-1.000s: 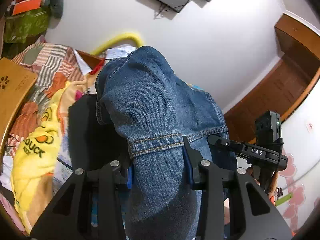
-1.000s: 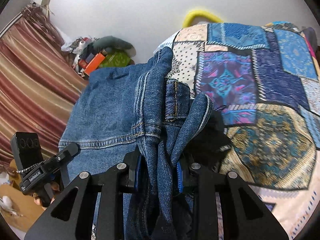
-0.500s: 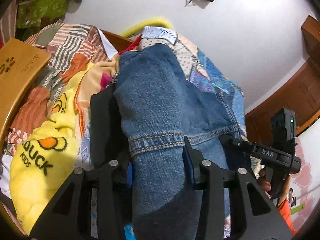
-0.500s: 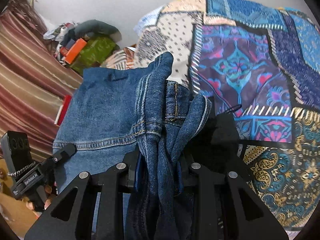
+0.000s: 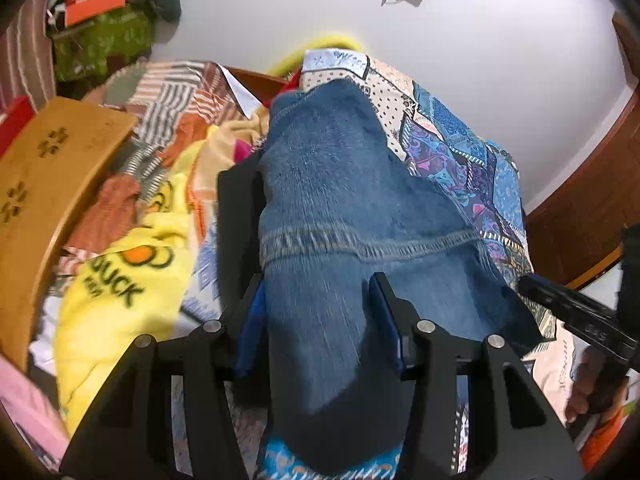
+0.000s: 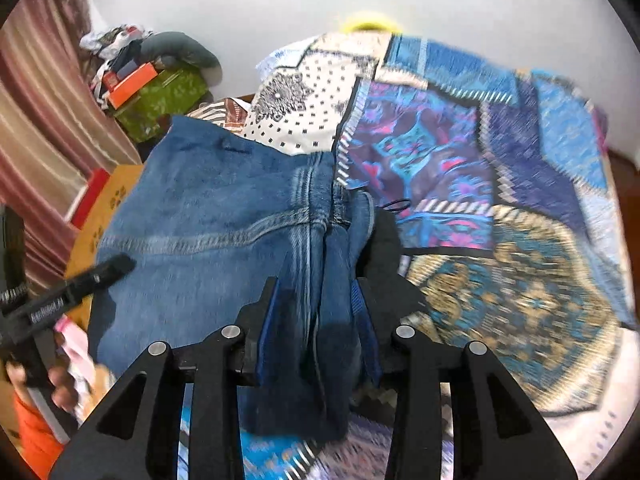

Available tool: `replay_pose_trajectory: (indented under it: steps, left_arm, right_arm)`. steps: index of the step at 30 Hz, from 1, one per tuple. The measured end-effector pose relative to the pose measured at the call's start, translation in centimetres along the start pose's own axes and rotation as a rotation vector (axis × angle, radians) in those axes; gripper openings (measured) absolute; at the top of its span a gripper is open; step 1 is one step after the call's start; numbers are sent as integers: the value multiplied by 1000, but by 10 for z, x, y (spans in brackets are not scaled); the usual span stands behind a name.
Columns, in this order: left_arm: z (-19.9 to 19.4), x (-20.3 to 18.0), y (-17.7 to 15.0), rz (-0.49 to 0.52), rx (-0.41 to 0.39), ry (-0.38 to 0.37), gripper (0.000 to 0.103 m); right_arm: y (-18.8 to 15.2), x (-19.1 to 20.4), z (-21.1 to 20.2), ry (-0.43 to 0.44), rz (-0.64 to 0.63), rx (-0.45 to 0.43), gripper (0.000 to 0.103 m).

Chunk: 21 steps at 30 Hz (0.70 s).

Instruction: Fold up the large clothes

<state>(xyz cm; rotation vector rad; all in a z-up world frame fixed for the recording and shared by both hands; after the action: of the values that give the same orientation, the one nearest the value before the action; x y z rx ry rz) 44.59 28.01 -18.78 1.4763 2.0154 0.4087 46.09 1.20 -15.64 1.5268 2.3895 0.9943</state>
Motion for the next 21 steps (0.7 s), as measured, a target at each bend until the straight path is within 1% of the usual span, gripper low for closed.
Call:
replay_pose_trajectory:
  steps: [3,5,7,9,11,13,15,16,17,19,21]
  left_arm:
    - [-26,-11,-11,46,-15,7,49]
    - [-48,-21,-20,88,-41,27,49]
    - [-79,-36,-29,139,-92,51,49]
    - [-103,-45,-35,161,-134,50,49]
    - [-136,-58,-41,185,-190,40,49]
    - [-176,-72,-49,217,-274,45,49]
    - [-206,-85,-55,240,-345,50,49]
    - [-229,-92,-62,247,-401,47,49]
    - [-241,-96,-65,248,-429,43,49]
    - [-276,-107,-77,251,-513,25,50]
    - [-298,-114,-86,256,-569,21,49]
  right_arm:
    - [-2,9,-28,-6,-26,-40,34]
    - [-3,17,-49,-11,-37,-77,34]
    - [-7,26,-79,-15,-53,-129,34]
    - [-8,34,-102,-7,-60,-175,34]
    - [-10,43,-129,6,-67,-234,34]
    - [-13,51,-157,14,-79,-296,34]
    - [-18,59,-181,17,-93,-357,34]
    - [-22,64,-198,24,-102,-397,34]
    - [-24,67,-208,30,-106,-421,34]
    - [-32,75,-236,43,-117,-491,34]
    - [-42,82,-261,48,-131,-557,35]
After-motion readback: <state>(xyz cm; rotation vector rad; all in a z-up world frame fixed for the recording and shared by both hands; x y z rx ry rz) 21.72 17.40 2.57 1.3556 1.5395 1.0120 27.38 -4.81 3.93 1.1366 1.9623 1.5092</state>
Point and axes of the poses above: each gripper's, at about its wrist camera, not at the fingertips, and z roughly the way its jaws point, x to its left, y to its top, the point moved 3 cm from there along z, roughly the way its jaws point, and after that the axes turned 3 degrees about y, right-handed, at the moved point
